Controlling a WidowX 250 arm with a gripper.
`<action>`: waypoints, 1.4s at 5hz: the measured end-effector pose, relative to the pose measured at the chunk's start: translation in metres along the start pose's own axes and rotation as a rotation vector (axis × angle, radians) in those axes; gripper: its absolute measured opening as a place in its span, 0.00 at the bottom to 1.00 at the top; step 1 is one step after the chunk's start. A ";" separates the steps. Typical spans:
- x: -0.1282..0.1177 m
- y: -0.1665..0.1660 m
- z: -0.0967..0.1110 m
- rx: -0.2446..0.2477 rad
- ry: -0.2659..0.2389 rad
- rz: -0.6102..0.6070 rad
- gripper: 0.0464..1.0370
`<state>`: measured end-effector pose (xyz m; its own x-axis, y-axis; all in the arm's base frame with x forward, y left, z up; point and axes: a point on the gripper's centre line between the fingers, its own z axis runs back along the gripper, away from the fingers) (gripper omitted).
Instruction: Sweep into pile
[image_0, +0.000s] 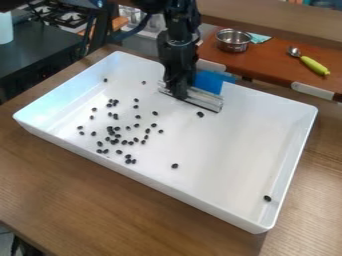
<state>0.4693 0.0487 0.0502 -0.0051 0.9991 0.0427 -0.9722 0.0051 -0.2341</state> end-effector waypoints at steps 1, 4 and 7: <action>0.005 0.012 0.005 -0.020 0.014 -0.028 0.33; 0.032 0.056 0.016 -0.033 0.063 -0.088 0.33; 0.043 0.121 0.037 -0.016 0.072 -0.124 0.33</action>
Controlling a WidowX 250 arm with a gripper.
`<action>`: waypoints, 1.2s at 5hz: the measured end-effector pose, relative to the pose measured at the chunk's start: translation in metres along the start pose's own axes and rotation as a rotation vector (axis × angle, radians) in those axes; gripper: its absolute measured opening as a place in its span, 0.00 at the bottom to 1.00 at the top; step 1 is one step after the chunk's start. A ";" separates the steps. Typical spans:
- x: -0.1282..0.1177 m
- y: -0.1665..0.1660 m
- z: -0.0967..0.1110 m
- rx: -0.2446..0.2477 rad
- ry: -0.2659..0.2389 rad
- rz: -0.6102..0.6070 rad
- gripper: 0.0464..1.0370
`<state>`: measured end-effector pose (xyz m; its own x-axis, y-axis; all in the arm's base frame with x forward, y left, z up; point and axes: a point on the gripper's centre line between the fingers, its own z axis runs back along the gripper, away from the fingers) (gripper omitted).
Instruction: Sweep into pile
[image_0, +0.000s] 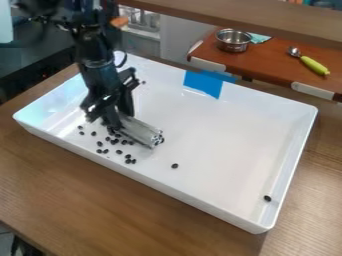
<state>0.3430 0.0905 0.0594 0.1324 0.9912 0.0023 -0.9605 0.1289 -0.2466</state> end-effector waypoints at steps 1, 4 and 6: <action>0.003 0.016 0.008 0.000 -0.021 -0.012 0.33; 0.000 -0.041 0.033 -0.116 0.029 0.123 0.33; 0.029 -0.121 0.012 -0.189 0.039 0.255 0.33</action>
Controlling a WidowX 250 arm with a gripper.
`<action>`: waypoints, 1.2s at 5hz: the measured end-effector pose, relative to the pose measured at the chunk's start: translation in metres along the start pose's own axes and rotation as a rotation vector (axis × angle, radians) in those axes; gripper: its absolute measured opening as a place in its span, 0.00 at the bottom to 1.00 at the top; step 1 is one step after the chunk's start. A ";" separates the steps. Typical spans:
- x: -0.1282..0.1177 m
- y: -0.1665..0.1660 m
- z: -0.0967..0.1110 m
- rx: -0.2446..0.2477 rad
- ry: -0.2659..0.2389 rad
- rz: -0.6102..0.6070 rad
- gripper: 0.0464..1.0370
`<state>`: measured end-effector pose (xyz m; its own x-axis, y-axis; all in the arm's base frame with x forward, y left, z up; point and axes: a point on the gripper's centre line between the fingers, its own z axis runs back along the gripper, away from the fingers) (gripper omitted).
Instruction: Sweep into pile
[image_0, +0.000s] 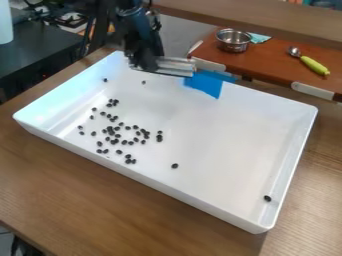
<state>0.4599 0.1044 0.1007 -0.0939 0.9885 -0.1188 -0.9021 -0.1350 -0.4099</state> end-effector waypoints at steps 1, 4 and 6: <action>0.010 -0.017 -0.018 -0.012 -0.032 -0.001 0.33; 0.019 -0.025 -0.021 -0.025 -0.072 -0.036 0.33; 0.027 -0.015 -0.036 0.003 -0.110 -0.064 0.33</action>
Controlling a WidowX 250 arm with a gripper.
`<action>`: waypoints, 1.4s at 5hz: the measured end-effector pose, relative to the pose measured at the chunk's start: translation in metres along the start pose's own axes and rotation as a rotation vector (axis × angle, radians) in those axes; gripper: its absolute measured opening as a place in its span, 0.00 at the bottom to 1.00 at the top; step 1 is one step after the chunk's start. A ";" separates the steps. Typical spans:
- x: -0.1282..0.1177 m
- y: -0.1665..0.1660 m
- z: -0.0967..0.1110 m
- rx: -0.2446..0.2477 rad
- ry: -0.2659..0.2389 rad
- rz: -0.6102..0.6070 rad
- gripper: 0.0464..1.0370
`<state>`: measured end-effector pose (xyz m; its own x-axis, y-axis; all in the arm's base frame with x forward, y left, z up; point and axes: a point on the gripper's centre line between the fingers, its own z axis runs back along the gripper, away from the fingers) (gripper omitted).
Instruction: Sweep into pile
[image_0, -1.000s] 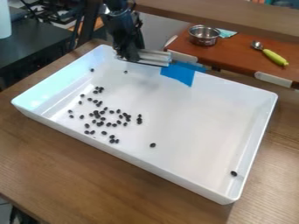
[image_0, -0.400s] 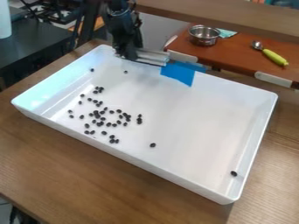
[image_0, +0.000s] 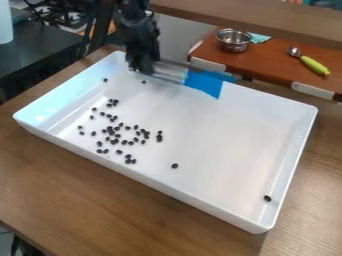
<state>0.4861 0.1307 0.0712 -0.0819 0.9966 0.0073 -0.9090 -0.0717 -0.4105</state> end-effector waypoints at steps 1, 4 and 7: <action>0.003 0.007 -0.007 0.009 -0.022 -0.021 0.33; 0.007 0.033 -0.004 0.047 -0.071 0.012 0.33; 0.015 0.084 0.018 0.123 -0.072 0.073 0.33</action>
<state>0.4011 0.1392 0.0531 -0.1745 0.9834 0.0489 -0.9423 -0.1523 -0.2980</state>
